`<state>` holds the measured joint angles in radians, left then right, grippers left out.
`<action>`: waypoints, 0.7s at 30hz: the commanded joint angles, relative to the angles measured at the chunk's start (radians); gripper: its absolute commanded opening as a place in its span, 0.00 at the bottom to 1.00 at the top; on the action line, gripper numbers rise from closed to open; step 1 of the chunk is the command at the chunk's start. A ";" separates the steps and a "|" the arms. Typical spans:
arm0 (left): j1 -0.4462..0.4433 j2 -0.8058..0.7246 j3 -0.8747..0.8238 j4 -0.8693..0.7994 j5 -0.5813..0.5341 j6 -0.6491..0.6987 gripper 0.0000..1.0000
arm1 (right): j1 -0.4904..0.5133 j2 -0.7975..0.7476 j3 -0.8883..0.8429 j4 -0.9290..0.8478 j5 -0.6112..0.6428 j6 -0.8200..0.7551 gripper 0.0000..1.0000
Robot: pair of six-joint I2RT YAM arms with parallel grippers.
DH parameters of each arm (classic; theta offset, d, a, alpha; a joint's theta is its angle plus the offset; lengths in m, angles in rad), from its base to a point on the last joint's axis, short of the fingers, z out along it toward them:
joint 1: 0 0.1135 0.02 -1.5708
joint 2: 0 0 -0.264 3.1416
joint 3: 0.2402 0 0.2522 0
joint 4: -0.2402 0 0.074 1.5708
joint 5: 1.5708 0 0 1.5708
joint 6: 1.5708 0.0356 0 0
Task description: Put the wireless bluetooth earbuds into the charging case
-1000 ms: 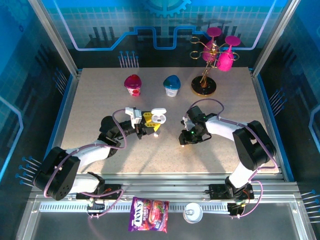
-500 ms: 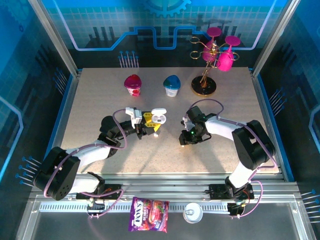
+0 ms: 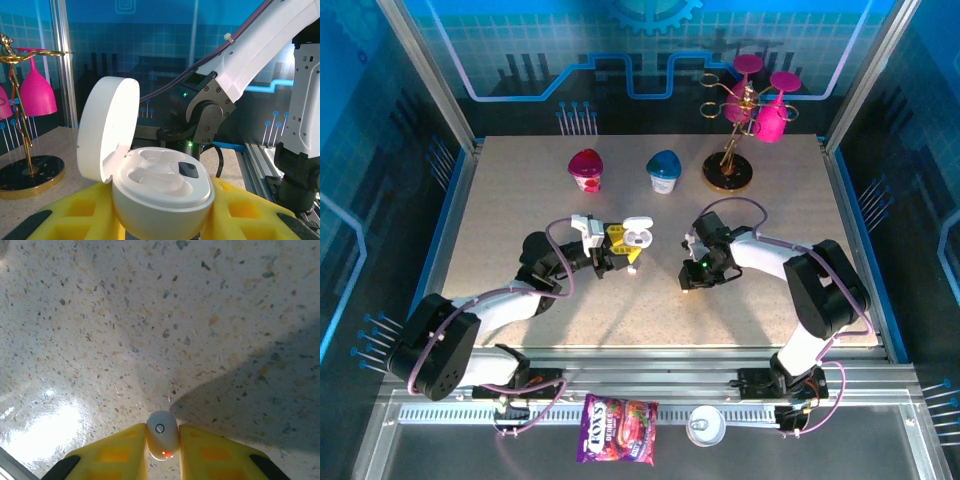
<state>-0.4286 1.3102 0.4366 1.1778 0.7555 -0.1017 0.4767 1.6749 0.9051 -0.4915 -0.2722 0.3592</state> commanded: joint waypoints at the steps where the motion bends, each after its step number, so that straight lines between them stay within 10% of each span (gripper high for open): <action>1: -0.006 0.009 0.034 0.013 0.004 0.020 0.30 | -0.005 -0.060 0.017 -0.044 0.078 0.022 0.20; 21: -0.031 0.138 0.076 0.066 -0.016 0.020 0.30 | 0.143 -0.390 0.039 -0.202 0.770 0.277 0.20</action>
<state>-0.4488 1.4277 0.4793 1.2041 0.7513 -0.1017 0.6033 1.3052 0.9092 -0.6415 0.3855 0.5907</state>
